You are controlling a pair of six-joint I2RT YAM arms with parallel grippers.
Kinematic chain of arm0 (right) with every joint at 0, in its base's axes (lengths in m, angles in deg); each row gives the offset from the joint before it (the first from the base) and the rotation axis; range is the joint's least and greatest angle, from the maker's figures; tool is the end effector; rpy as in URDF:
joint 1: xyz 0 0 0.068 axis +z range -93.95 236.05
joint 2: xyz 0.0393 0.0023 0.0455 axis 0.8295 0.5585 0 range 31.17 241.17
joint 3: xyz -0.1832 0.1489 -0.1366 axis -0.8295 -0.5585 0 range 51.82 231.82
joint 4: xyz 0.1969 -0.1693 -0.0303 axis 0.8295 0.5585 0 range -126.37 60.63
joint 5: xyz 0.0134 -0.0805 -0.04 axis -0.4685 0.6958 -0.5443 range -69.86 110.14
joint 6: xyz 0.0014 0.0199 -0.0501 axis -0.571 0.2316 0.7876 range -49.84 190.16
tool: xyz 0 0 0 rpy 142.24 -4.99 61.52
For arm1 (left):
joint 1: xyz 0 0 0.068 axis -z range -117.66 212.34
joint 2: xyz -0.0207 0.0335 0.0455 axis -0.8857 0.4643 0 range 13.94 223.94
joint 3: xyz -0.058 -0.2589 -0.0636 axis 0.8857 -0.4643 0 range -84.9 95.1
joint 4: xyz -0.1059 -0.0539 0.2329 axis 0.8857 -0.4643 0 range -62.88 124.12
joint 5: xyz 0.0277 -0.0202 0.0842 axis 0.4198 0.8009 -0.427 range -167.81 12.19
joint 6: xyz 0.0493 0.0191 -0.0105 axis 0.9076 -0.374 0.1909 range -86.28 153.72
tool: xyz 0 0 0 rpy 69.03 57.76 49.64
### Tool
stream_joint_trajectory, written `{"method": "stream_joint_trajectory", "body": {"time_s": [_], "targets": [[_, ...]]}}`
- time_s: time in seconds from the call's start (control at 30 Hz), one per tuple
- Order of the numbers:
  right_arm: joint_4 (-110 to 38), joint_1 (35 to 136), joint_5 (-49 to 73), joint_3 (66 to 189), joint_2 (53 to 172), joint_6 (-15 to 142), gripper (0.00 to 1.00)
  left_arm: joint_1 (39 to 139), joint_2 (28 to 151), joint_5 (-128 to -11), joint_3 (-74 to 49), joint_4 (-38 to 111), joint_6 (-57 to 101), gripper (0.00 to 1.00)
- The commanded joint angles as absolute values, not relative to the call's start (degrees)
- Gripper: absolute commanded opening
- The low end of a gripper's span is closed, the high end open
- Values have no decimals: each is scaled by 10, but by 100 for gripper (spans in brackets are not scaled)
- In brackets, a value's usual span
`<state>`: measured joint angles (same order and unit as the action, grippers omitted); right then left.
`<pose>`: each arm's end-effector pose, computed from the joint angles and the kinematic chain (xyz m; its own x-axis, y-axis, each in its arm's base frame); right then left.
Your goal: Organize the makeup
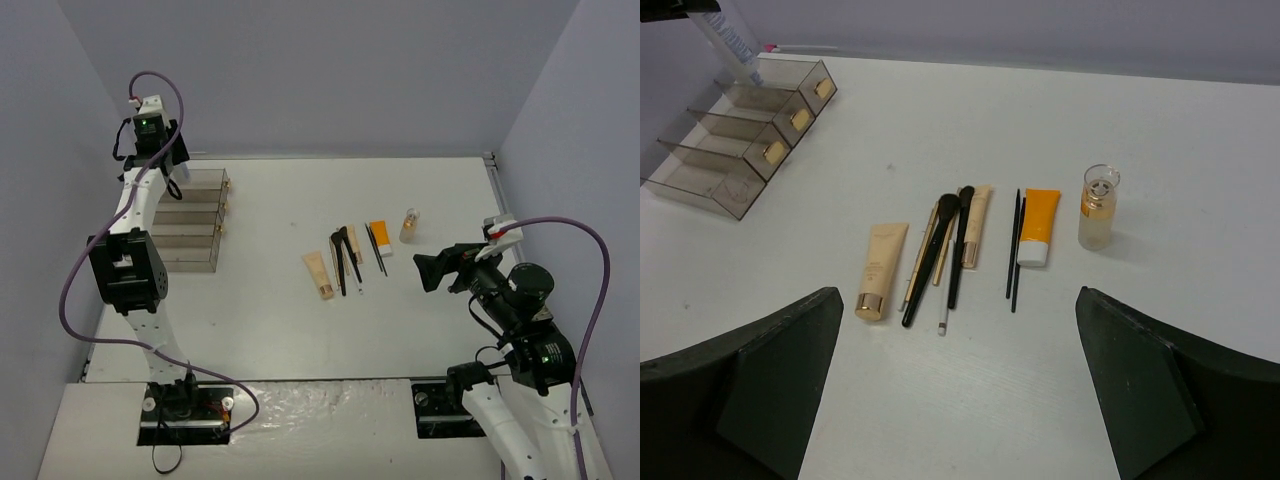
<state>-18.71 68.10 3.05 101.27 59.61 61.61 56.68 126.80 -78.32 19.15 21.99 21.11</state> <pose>0.0986 0.0318 0.3894 -0.0159 0.1419 -0.9898 -0.4896 0.8620 0.1314 0.4740 0.0472 0.3394 -0.3236 -0.2514 -0.9122 -0.1818 0.9626 -0.2008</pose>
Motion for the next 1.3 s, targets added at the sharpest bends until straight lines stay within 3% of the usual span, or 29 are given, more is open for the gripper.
{"method": "stream_joint_trajectory", "body": {"time_s": [0.0, 0.73, 0.93, 1.1, 1.27], "targets": [[-235, 684, 19, 1007, 601, 625, 100, 551, 1263, -762, 254, 305, 192, 0], [-247, 684, 27, 985, 592, 622, 100, 542, 1345, -756, 268, 328, 199, 0], [-248, 684, 26, 983, 595, 622, 100, 544, 1358, -753, 262, 332, 204, 5], [-249, 684, 26, 981, 594, 622, 100, 549, 1364, -756, 251, 350, 218, 14], [-249, 684, 27, 979, 591, 620, 100, 549, 1367, -756, 244, 350, 221, 30]]}}
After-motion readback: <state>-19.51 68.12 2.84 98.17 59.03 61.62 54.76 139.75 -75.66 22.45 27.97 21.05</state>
